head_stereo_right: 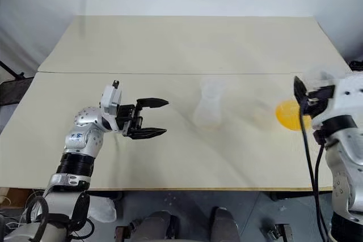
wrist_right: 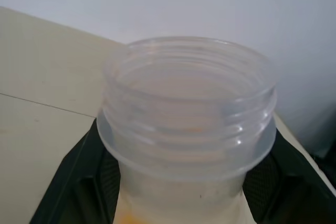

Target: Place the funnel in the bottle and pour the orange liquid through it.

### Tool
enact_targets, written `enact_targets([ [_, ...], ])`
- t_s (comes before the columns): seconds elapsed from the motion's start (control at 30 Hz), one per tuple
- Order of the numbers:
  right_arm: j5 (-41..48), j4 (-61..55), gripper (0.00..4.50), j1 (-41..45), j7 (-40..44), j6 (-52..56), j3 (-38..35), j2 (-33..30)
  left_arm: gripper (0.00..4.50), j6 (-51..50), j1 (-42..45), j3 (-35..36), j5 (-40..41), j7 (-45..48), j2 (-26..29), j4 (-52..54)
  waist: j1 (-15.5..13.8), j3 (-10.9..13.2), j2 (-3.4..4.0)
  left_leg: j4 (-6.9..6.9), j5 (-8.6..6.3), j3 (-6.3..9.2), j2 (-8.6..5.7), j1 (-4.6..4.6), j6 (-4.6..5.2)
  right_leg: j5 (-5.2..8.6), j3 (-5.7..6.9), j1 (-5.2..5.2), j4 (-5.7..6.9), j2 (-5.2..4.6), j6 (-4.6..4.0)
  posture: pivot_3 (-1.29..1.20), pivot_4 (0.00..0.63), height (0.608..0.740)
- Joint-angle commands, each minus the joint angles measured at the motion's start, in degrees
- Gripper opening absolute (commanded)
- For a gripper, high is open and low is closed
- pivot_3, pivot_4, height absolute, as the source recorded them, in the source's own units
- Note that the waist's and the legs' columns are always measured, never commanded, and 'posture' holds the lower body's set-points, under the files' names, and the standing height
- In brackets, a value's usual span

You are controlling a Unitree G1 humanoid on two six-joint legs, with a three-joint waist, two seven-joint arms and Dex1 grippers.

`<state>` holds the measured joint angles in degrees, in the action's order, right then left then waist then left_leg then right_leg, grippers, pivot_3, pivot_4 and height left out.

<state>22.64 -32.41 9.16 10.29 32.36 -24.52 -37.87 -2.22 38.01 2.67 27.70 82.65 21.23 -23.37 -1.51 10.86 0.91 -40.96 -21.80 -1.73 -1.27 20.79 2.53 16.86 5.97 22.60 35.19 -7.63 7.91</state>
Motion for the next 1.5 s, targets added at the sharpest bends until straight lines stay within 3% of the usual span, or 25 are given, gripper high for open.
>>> enact_targets([
  [0.03,-5.2,-6.5,2.52,3.2,-1.3,3.0,5.2,-3.7,4.50,2.4,2.2,-0.4,-0.5,1.2,-0.7,-2.8,0.2,0.0,0.00,0.00,0.00,-0.04,0.00,0.05,0.00,0.00,0.00,0.02,-0.06,0.00,0.00,0.00,0.150,0.740],
  [0.17,-12.4,-8.1,2.52,9.7,-1.7,6.1,14.7,-7.3,4.50,4.9,4.9,-0.3,-1.2,2.3,-1.6,-7.4,0.3,0.0,0.00,-0.01,0.01,-0.05,0.00,0.31,0.02,0.00,0.06,0.23,-0.12,0.04,0.01,0.00,0.150,0.740],
  [0.33,-21.9,-8.3,2.52,13.0,0.9,1.9,24.5,-9.9,4.50,8.3,6.6,-0.2,-1.9,2.9,-2.0,-11.0,0.2,0.0,-0.02,0.01,0.01,0.06,-0.01,0.40,0.03,-0.03,0.17,0.26,-0.13,0.05,0.06,0.00,0.150,0.740],
  [0.63,-35.4,-3.4,2.52,20.6,6.4,-3.8,34.8,-11.2,4.50,9.7,7.6,0.2,-2.4,3.3,-0.6,-13.4,0.3,0.0,-0.05,-0.01,0.01,0.05,-0.04,0.45,0.07,-0.11,0.18,0.27,-0.22,0.03,0.21,0.00,0.150,0.740],
  [0.97,-47.7,3.3,2.52,25.1,11.2,-7.8,36.9,-11.4,4.50,10.6,7.7,0.2,-2.7,3.5,-0.4,-13.7,0.3,0.0,-0.06,-0.02,0.01,0.08,-0.05,0.48,0.07,-0.13,0.20,0.27,-0.22,0.02,0.25,0.00,0.150,0.740],
  [1.5,-57.9,8.2,2.52,24.4,13.6,-18.8,35.5,-11.8,4.50,12.1,11.4,0.2,-3.6,3.9,-1.4,-18.7,0.4,0.0,-0.07,-0.02,0.01,0.07,-0.06,0.49,0.07,-0.15,0.22,0.27,-0.22,0.02,0.28,0.00,0.150,0.740],
])
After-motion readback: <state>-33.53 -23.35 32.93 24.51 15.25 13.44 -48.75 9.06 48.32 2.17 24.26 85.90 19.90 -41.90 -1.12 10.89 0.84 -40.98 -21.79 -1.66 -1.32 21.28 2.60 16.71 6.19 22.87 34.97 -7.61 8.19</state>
